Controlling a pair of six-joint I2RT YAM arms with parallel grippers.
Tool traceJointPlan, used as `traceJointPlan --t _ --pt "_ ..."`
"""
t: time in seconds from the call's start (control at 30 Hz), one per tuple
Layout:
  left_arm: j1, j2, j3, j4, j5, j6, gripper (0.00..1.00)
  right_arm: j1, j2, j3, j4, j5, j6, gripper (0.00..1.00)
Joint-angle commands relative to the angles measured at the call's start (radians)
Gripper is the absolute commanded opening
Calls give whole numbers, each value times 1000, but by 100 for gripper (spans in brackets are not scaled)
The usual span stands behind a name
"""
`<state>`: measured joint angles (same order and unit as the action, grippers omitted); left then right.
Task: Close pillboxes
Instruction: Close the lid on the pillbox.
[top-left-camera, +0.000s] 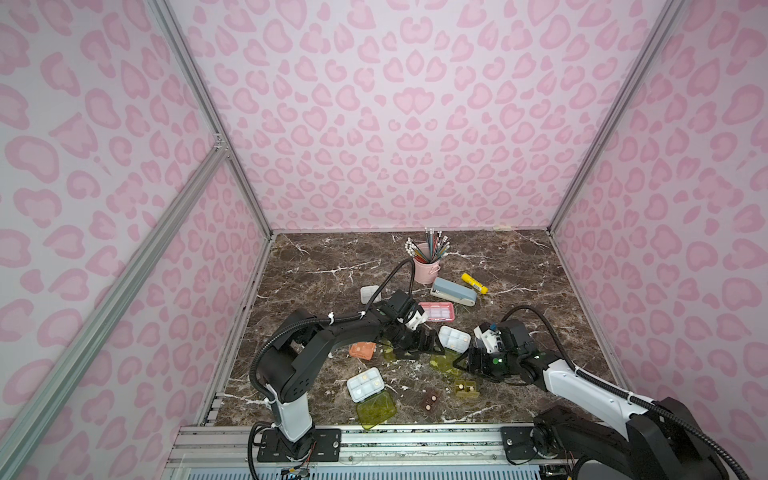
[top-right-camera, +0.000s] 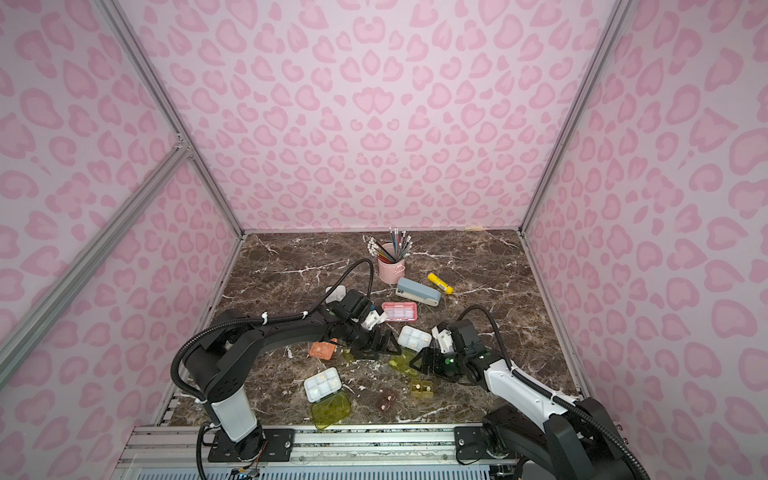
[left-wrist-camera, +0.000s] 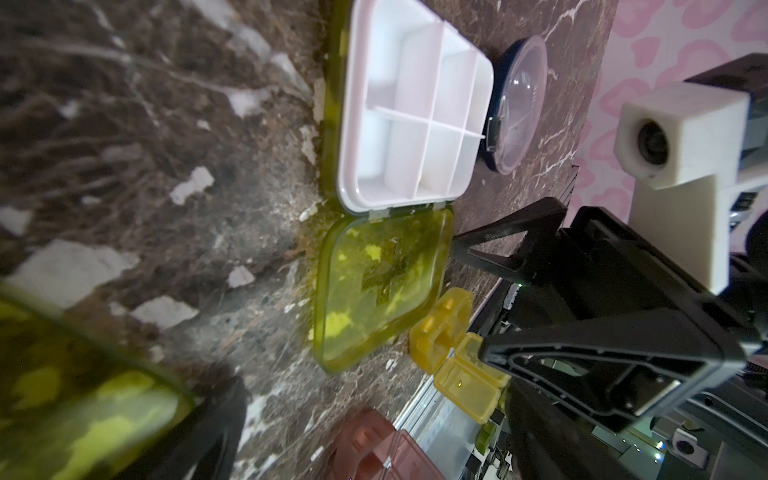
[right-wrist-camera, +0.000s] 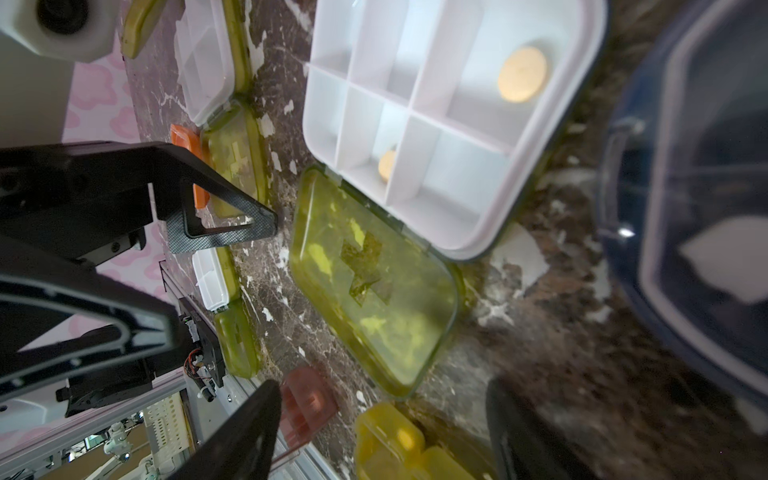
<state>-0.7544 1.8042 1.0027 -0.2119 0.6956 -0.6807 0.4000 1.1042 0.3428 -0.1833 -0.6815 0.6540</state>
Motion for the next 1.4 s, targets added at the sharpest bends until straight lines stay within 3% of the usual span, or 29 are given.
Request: traceJointPlan --t 0.0,0.47,0.97,1.37 --pt "-7 12 18 18 19 4 99 1 17 -10 34 -24 8 79" --pt "-66 59 46 58 30 -34 99 2 78 -16 158 -85 49 79" --pt "-74 38 34 110 40 -71 95 2 22 -28 184 -93 70 80" --pt "-74 38 28 137 48 -85 82 2 2 -33 199 -89 77 75"
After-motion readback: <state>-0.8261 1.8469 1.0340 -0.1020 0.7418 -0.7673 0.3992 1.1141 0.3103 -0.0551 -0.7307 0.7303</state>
